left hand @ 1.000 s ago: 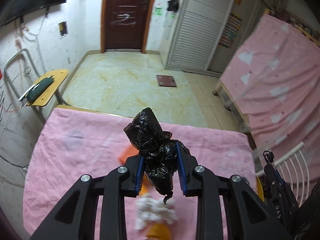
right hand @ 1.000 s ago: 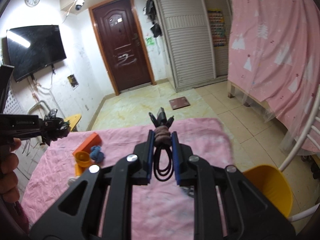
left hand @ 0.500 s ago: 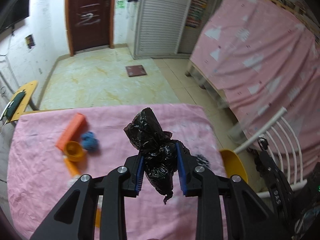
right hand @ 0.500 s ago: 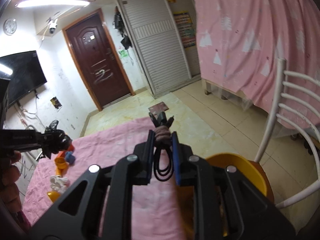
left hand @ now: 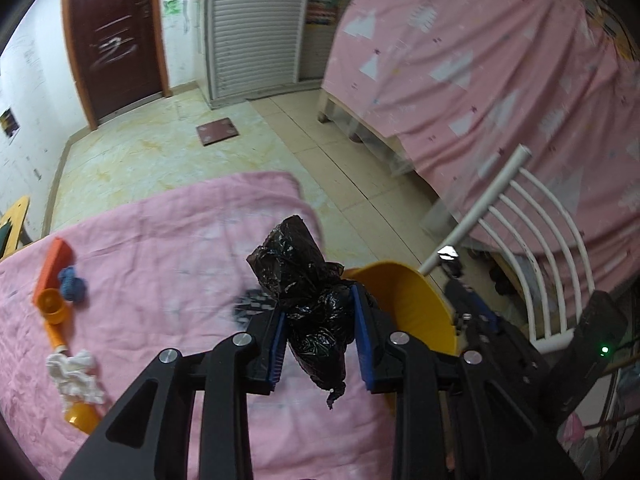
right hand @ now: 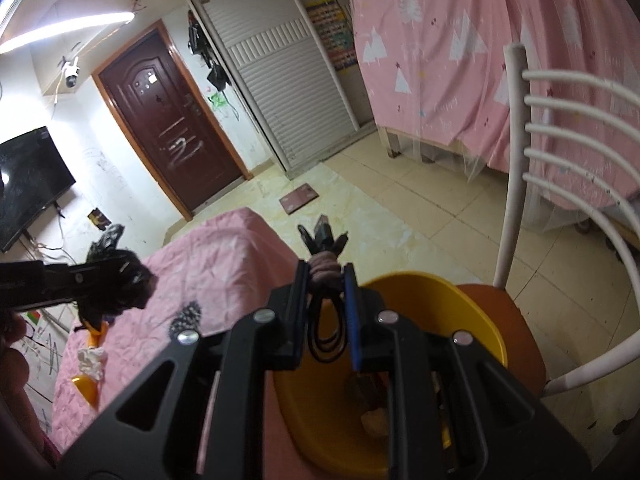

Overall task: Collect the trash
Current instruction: 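Carry the bag and cable to the yellow bin and open both grippers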

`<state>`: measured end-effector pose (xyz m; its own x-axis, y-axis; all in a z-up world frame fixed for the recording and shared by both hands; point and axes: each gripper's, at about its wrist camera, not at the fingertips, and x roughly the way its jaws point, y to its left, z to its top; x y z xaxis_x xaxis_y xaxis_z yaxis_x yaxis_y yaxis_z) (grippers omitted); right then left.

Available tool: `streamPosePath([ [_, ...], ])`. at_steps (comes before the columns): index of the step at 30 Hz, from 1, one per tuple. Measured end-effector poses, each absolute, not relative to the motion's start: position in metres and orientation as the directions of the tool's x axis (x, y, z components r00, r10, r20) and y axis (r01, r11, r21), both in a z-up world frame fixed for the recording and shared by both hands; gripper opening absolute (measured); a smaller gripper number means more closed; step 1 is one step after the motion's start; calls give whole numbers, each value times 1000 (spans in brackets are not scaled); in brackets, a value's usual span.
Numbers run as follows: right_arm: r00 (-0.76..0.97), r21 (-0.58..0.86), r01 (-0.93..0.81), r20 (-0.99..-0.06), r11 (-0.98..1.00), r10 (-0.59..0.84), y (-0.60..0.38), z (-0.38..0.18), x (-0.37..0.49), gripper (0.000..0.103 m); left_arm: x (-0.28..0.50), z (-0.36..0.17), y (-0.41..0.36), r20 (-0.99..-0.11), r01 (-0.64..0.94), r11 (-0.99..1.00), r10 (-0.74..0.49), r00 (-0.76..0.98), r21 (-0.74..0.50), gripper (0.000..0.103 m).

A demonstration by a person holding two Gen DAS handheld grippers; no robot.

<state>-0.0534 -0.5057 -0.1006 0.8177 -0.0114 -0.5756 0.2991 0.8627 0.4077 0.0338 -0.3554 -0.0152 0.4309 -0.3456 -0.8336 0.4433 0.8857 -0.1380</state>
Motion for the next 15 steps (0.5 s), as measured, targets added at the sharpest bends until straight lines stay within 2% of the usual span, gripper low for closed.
streamPosePath([
  [4,818,441,301,-575,846,8,-518,-107,-57,17,25,-18,-380,-832,481,870,-343,436,-106,22],
  [7,821,464,307,-571,831,16,-527,-111,-61,20,21,-20,-397,-834,506,856,-354,423,-107,27],
  [15,828,499,325,-561,803,14,-545,-115,-70,24,16,-17,-416,-832,532,840,-368,414,-107,51],
])
